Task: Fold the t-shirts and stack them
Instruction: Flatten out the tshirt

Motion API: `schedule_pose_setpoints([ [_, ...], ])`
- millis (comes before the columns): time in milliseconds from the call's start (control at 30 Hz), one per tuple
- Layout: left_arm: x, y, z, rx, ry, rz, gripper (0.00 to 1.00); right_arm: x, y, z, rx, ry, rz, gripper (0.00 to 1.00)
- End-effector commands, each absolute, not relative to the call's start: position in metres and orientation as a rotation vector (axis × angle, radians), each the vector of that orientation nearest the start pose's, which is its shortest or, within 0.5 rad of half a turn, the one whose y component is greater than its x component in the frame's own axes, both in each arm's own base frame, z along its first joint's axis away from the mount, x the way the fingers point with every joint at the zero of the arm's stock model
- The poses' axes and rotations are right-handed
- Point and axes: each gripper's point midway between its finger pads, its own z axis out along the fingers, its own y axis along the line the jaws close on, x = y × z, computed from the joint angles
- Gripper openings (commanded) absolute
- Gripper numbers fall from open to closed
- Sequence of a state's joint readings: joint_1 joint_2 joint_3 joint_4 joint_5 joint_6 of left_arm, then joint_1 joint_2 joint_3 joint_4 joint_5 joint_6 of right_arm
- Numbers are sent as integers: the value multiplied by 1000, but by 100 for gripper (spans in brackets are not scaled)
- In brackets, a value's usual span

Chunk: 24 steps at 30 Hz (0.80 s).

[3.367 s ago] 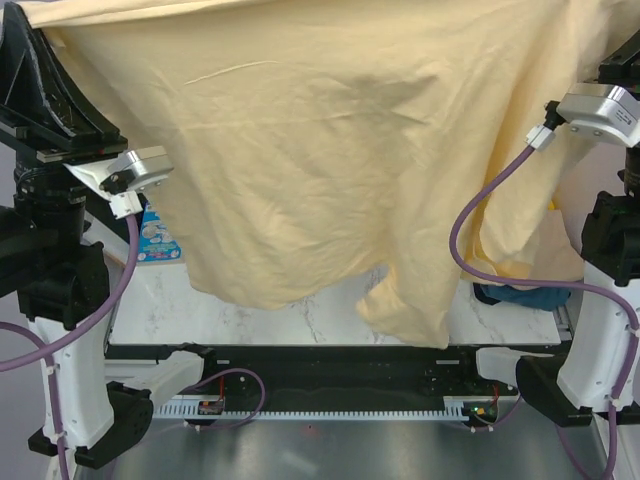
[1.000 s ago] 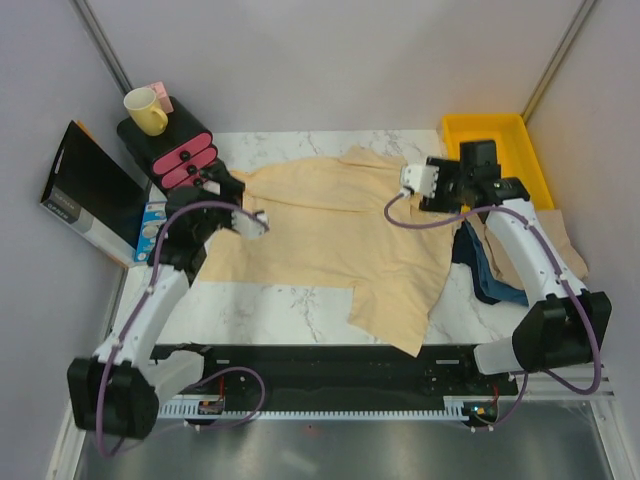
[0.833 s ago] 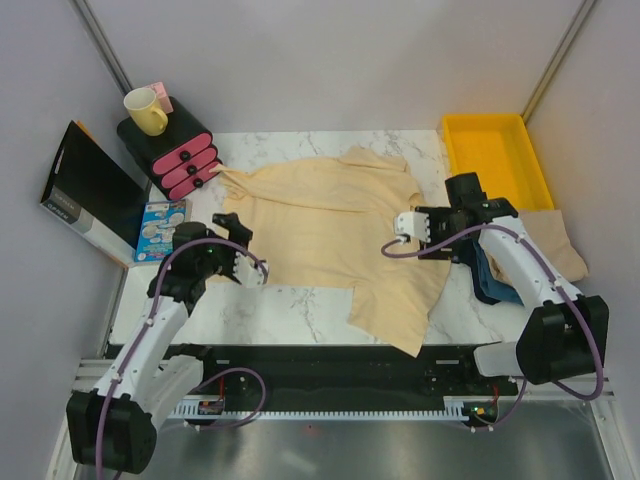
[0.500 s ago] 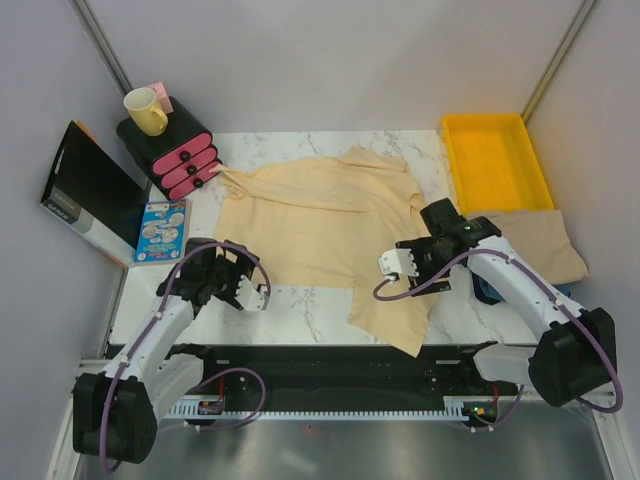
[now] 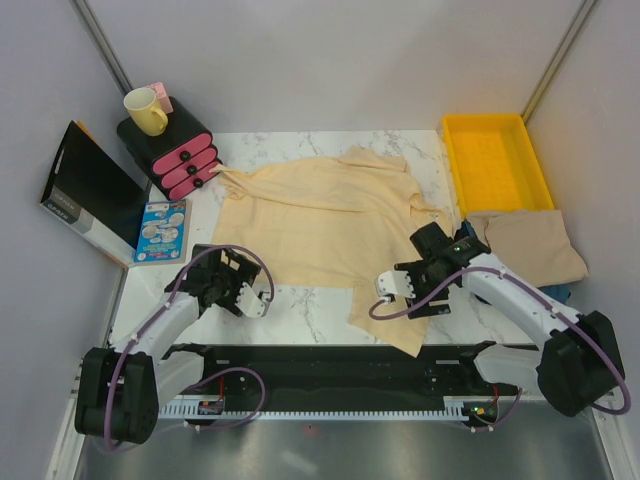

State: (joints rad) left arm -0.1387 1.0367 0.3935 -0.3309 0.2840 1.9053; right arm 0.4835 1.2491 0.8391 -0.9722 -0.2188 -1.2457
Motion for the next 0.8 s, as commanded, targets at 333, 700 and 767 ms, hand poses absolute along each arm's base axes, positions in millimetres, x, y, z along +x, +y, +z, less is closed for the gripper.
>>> schedule_pose_setpoints([
  [333,277,-46,43,2237,1172,422,97,168,93,57,-2319,1683,22,87],
  [700,278,-48,42,2212,1171,418,76,188,95,38,-2184,1718,-115,81],
  [767,279,-48,42,2211,1170,416,47,189,95,39,-2169,1721,-123,74],
])
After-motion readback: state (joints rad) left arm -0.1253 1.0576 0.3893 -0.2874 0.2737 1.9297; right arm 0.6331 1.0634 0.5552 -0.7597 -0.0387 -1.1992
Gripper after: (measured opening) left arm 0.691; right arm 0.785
